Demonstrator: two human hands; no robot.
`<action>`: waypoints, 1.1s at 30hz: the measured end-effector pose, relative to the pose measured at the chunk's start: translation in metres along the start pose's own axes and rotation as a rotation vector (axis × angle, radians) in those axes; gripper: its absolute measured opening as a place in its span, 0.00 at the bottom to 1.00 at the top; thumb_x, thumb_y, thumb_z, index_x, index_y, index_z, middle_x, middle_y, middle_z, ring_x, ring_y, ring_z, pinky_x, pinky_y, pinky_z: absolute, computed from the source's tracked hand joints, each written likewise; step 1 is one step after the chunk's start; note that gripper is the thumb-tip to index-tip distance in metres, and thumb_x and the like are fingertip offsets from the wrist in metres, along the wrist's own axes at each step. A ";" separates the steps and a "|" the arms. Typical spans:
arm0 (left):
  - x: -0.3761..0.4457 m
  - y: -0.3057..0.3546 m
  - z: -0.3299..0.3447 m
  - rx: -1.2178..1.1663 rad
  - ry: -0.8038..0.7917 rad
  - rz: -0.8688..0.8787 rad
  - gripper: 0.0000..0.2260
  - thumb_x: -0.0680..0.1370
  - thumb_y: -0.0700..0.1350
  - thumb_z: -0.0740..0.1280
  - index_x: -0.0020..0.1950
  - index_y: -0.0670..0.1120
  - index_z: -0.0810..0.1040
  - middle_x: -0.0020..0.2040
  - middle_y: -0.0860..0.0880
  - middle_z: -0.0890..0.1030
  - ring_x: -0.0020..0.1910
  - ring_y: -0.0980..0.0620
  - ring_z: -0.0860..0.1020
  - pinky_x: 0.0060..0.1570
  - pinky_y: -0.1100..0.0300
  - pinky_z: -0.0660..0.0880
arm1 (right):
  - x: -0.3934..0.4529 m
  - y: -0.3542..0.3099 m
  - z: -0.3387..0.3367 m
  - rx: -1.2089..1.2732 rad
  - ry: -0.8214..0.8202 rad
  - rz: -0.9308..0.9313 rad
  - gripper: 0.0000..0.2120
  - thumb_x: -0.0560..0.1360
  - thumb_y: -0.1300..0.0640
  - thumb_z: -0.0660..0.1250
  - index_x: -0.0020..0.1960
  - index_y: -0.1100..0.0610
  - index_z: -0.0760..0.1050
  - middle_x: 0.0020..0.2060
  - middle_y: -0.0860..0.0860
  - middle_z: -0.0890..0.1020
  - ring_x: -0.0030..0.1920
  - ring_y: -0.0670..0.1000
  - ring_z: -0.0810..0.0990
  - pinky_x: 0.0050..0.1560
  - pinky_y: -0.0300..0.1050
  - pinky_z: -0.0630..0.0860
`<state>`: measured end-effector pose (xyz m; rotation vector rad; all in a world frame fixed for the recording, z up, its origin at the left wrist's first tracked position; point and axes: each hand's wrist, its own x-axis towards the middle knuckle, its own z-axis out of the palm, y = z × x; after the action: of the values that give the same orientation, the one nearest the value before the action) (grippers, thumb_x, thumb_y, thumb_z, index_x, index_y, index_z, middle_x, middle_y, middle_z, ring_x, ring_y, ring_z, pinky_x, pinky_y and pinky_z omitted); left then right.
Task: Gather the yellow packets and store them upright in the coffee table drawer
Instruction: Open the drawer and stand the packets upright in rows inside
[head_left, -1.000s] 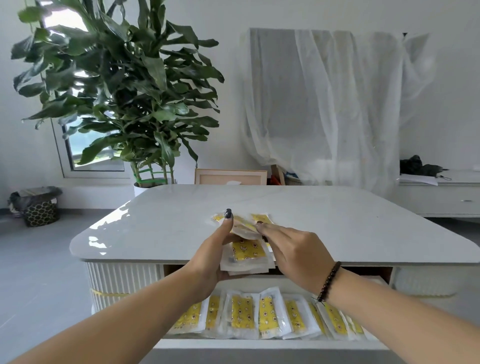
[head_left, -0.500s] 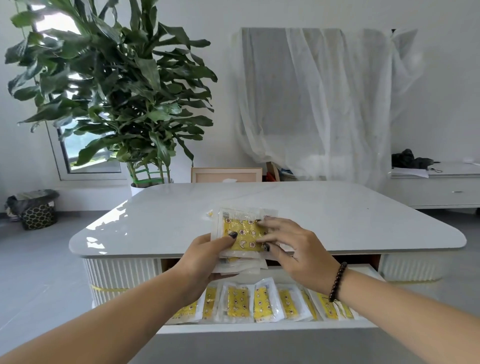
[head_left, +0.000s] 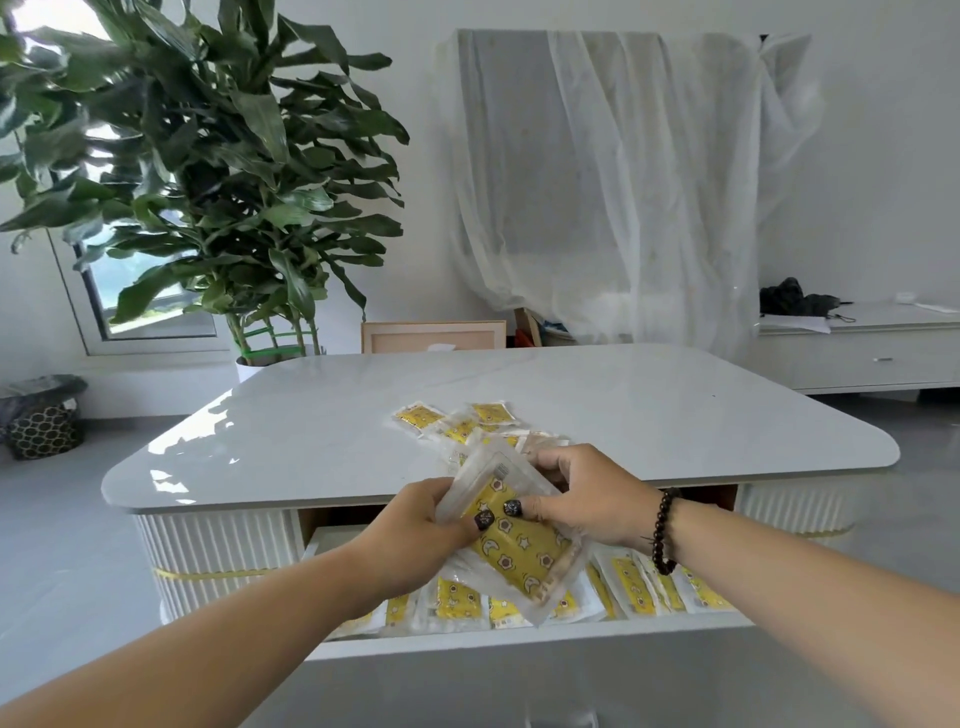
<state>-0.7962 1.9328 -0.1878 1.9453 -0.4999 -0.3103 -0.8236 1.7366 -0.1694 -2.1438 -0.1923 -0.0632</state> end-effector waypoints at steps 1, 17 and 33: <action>0.001 -0.002 0.001 0.001 -0.006 0.005 0.05 0.79 0.40 0.66 0.53 0.46 0.80 0.47 0.48 0.86 0.47 0.49 0.84 0.51 0.55 0.81 | 0.000 0.003 0.000 -0.010 -0.021 0.009 0.11 0.73 0.60 0.71 0.55 0.61 0.79 0.51 0.56 0.83 0.54 0.54 0.82 0.56 0.51 0.79; 0.055 -0.017 0.019 -0.010 0.051 -0.079 0.08 0.74 0.52 0.72 0.45 0.49 0.84 0.39 0.55 0.85 0.39 0.56 0.81 0.38 0.68 0.73 | 0.016 0.044 -0.009 0.099 0.110 0.153 0.07 0.77 0.60 0.65 0.52 0.49 0.74 0.52 0.52 0.83 0.52 0.51 0.83 0.56 0.51 0.79; 0.098 -0.065 0.038 0.213 -0.013 -0.142 0.09 0.74 0.44 0.72 0.50 0.57 0.78 0.55 0.57 0.77 0.48 0.46 0.82 0.42 0.58 0.78 | 0.048 0.157 -0.034 -0.049 0.073 0.659 0.14 0.71 0.59 0.69 0.54 0.64 0.76 0.50 0.58 0.83 0.52 0.57 0.82 0.58 0.51 0.77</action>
<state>-0.7137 1.8788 -0.2621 2.1925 -0.4172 -0.3734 -0.7494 1.6289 -0.2747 -2.1483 0.5640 0.2374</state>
